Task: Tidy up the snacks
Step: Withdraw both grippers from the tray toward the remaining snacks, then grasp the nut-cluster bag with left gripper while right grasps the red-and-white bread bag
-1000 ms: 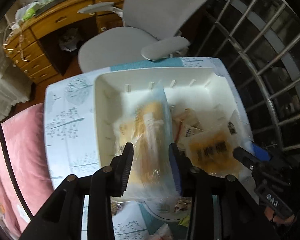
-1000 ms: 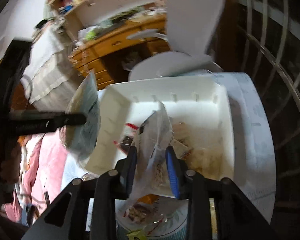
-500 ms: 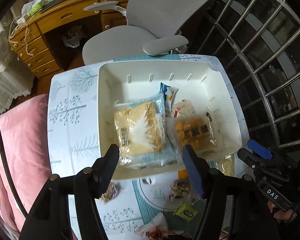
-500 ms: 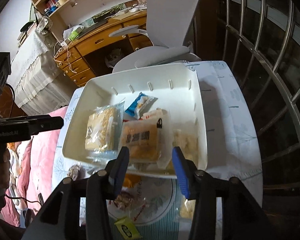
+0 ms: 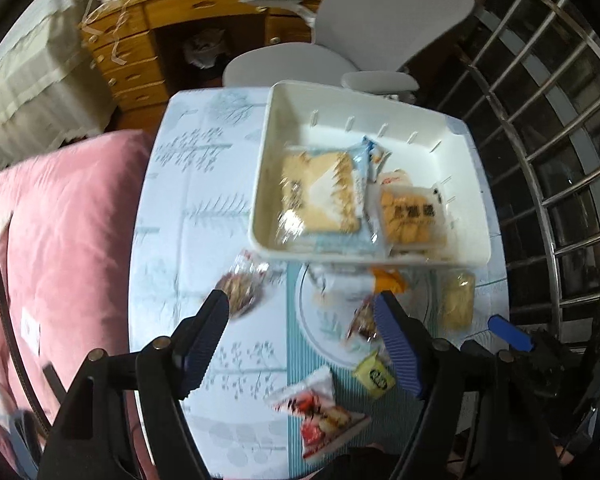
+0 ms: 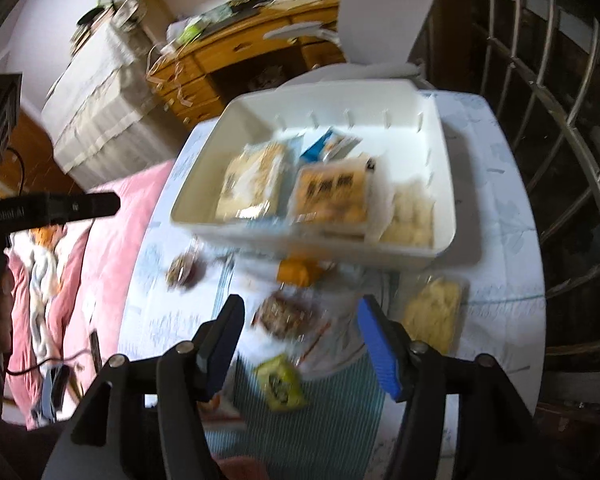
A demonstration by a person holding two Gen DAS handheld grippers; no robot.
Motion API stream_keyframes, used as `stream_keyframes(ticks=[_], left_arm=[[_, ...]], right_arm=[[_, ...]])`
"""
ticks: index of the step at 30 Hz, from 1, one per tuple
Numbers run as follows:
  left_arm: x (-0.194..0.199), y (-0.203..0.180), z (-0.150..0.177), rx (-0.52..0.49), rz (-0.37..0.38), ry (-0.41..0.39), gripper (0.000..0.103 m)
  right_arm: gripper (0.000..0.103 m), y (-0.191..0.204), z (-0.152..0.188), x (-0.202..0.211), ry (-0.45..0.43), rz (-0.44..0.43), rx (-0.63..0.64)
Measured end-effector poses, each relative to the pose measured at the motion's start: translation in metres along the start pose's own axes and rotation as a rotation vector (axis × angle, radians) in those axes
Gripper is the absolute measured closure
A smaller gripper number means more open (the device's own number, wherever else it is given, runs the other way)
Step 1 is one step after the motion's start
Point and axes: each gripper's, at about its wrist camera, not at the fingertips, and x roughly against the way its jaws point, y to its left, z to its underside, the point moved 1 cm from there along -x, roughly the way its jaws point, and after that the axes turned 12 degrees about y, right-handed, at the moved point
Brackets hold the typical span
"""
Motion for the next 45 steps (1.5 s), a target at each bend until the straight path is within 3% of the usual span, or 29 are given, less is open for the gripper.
stream_keyframes(ticks=[6,11,16,27,30,36,45], left_arm=[[-0.014,0.017,0.035,0.079,0.009,0.066,0.029],[-0.032,0.022,0.051,0.058,-0.028,0.107,0.029],[-0.046,0.032,0.056,0.026,0.000,0.106,0.029],[-0.077,0.056,0.046,-0.225,0.068,0.014,0.029],[-0.087,0.061,0.041,-0.293,0.074,0.008,0.029],[-0.111,0.068,0.021,-0.406,0.108,0.042,0.029],[-0.150,0.071,-0.017,-0.462,0.125,0.035,0.029]], right_arm=[[0.042,0.011,0.032,-0.018,0.090,-0.083,0.010],[0.042,0.028,0.053,-0.038,0.161,-0.091,0.050],[0.042,0.048,0.069,-0.053,0.199,-0.086,0.083],[0.041,0.088,0.099,-0.073,0.108,-0.040,0.025],[0.032,0.102,0.105,-0.080,0.074,0.006,-0.029],[0.030,0.123,0.110,-0.092,0.010,0.122,-0.131],[0.025,0.148,0.105,-0.126,-0.004,0.380,-0.101]])
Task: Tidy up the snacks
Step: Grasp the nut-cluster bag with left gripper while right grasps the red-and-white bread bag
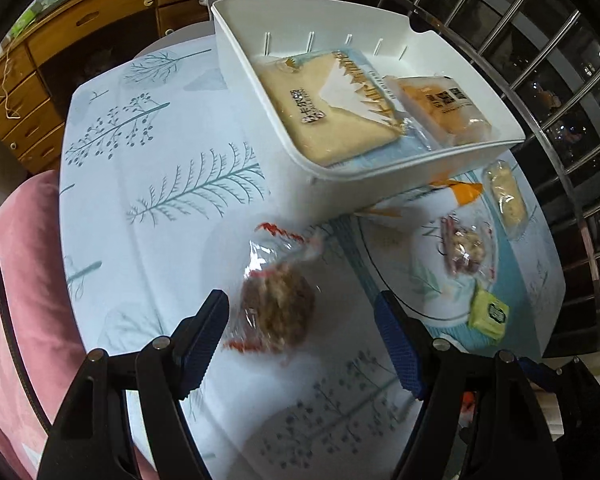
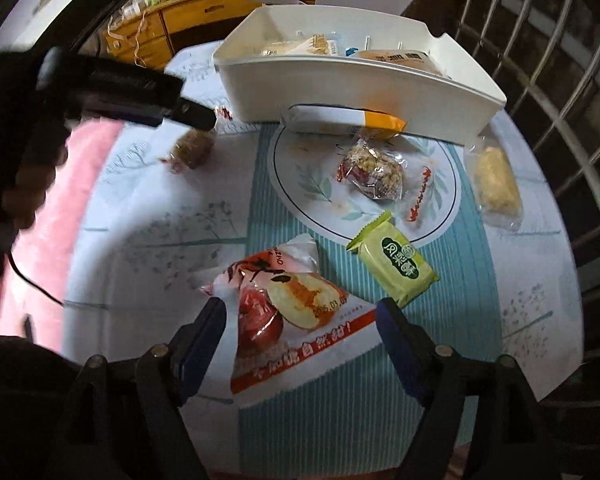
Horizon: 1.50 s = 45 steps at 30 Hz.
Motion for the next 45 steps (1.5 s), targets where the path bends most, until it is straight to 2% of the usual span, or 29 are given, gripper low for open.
stream_keyframes(ticks=[4,9,12,14,16,18,20,22,24,25,34,38,41,45], left_arm=[[-0.015,0.008,-0.006,-0.007,0.040,0.030,0.029],[-0.030,0.015,-0.008,-0.007,0.041,0.034,0.029],[-0.038,0.020,-0.008,0.004,0.042,0.056,0.029],[-0.037,0.023,-0.007,0.017,0.061,0.035,0.029],[-0.038,0.026,-0.007,0.022,0.065,0.022,0.032],[-0.038,0.026,-0.007,0.023,0.063,0.012,0.043],[-0.037,0.027,-0.007,0.023,0.068,0.011,0.045],[-0.037,0.027,-0.006,0.024,0.081,0.011,0.047],[-0.036,0.027,-0.005,0.026,0.094,0.006,0.052],[-0.036,0.028,-0.005,0.030,0.100,0.011,0.052],[-0.030,0.038,0.012,0.099,0.164,0.029,0.055],[-0.025,0.038,0.031,0.140,0.188,0.036,0.055],[-0.023,0.041,0.046,0.195,0.238,0.057,0.055],[-0.020,0.041,0.065,0.224,0.224,0.084,0.055]], right_arm=[[0.023,0.008,-0.004,-0.009,-0.010,0.058,0.012],[0.023,0.016,-0.012,-0.022,0.004,0.152,0.027],[0.023,0.018,-0.015,-0.029,0.017,0.173,0.025],[0.023,0.019,-0.014,-0.031,0.021,0.189,0.021],[0.023,0.020,-0.016,-0.034,0.041,0.186,0.022],[0.023,0.021,-0.017,-0.039,0.069,0.195,0.025],[0.024,0.022,-0.018,-0.040,0.080,0.199,0.017],[0.031,0.020,-0.021,-0.040,0.085,0.181,-0.003],[0.044,0.018,-0.022,-0.041,0.102,0.155,-0.025],[0.046,0.014,-0.025,-0.043,0.114,0.137,-0.036],[0.051,0.011,-0.035,-0.042,0.201,0.089,-0.068],[0.052,0.010,-0.042,-0.043,0.227,0.059,-0.059],[0.053,0.007,-0.049,-0.041,0.240,0.010,-0.053],[0.056,0.006,-0.054,-0.037,0.243,-0.029,-0.030]])
